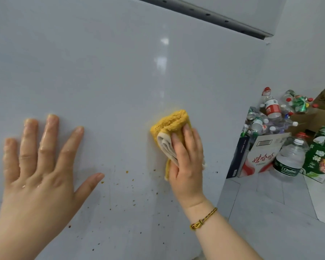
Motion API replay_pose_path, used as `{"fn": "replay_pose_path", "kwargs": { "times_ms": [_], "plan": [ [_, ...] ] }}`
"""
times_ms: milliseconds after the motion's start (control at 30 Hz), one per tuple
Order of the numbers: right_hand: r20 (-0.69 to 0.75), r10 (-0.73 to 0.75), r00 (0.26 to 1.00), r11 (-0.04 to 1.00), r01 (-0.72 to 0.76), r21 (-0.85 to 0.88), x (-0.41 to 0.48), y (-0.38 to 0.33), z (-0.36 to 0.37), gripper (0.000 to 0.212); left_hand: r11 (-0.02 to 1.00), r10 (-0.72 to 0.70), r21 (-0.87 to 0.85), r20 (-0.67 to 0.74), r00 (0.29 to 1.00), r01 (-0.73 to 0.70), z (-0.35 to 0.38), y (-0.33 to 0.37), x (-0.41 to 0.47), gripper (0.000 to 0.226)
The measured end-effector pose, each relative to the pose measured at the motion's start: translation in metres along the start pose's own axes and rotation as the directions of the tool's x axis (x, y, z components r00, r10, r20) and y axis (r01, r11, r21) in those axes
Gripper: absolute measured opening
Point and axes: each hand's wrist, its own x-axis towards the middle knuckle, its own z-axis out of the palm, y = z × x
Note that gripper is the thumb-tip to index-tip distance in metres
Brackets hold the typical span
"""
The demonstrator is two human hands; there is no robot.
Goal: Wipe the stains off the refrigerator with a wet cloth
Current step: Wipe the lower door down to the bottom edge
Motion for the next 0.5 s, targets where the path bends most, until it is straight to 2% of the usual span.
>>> {"fn": "replay_pose_path", "kwargs": {
  "times_ms": [33,67,100,133,200,233,267,300,333,367,400,433,500],
  "plan": [
    [-0.002,-0.012,1.000,1.000,0.012,-0.019,0.000,0.012,-0.004,0.044,1.000,0.001,0.003,-0.003,1.000,-0.001,0.000,-0.001,0.000,0.065],
    [-0.020,0.039,0.999,0.999,-0.040,-0.036,0.001,0.024,-0.008,0.052,1.000,0.004,0.016,-0.004,1.000,-0.004,0.000,-0.001,-0.001,0.064],
    [-0.062,0.165,0.984,0.985,-0.167,-0.032,0.002,0.032,-0.011,0.056,0.999,0.006,0.037,-0.003,1.000,-0.006,0.000,-0.003,-0.001,0.064],
    [-0.124,0.351,0.928,0.936,-0.353,0.005,0.004,0.037,-0.013,0.057,0.999,0.011,0.052,-0.007,1.000,-0.010,0.000,-0.004,-0.002,0.064],
    [-0.221,0.695,0.684,0.716,-0.686,0.130,0.011,0.036,-0.014,0.053,0.999,0.021,0.047,-0.011,1.000,-0.020,0.001,-0.007,-0.004,0.065],
    [-0.233,0.770,0.594,0.634,-0.754,0.175,0.012,0.032,-0.013,0.051,0.999,0.026,0.036,-0.013,1.000,-0.025,0.002,-0.007,-0.003,0.065],
    [-0.239,0.777,0.582,0.625,-0.758,0.186,0.012,0.026,-0.009,0.051,0.999,0.031,0.032,-0.017,0.999,-0.030,0.002,-0.010,-0.004,0.065],
    [-0.244,0.728,0.640,0.682,-0.712,0.167,0.008,0.016,-0.006,0.052,0.999,0.035,0.031,-0.021,0.999,-0.035,0.004,-0.009,-0.003,0.065],
    [-0.226,0.627,0.745,0.778,-0.616,0.127,0.001,0.002,-0.001,0.053,0.999,0.030,0.033,-0.025,0.999,-0.029,0.005,-0.009,-0.003,0.066],
    [-0.171,0.477,0.862,0.878,-0.472,0.071,-0.008,-0.012,0.005,0.052,0.999,0.015,0.034,-0.031,0.999,-0.014,0.007,-0.008,-0.003,0.067],
    [-0.092,0.306,0.948,0.952,-0.304,0.030,-0.019,-0.026,0.010,0.049,0.999,-0.003,0.033,-0.039,0.999,0.005,0.008,-0.006,-0.003,0.068],
    [-0.016,0.139,0.990,0.990,-0.139,0.001,-0.027,-0.033,0.013,0.046,0.999,-0.016,0.040,-0.051,0.999,0.018,0.010,-0.003,-0.002,0.069],
    [0.073,-0.086,0.994,0.996,0.087,-0.013,-0.033,-0.030,0.015,0.042,0.998,-0.032,0.056,-0.051,0.998,0.035,0.010,0.000,-0.001,0.068]
  ]
}}
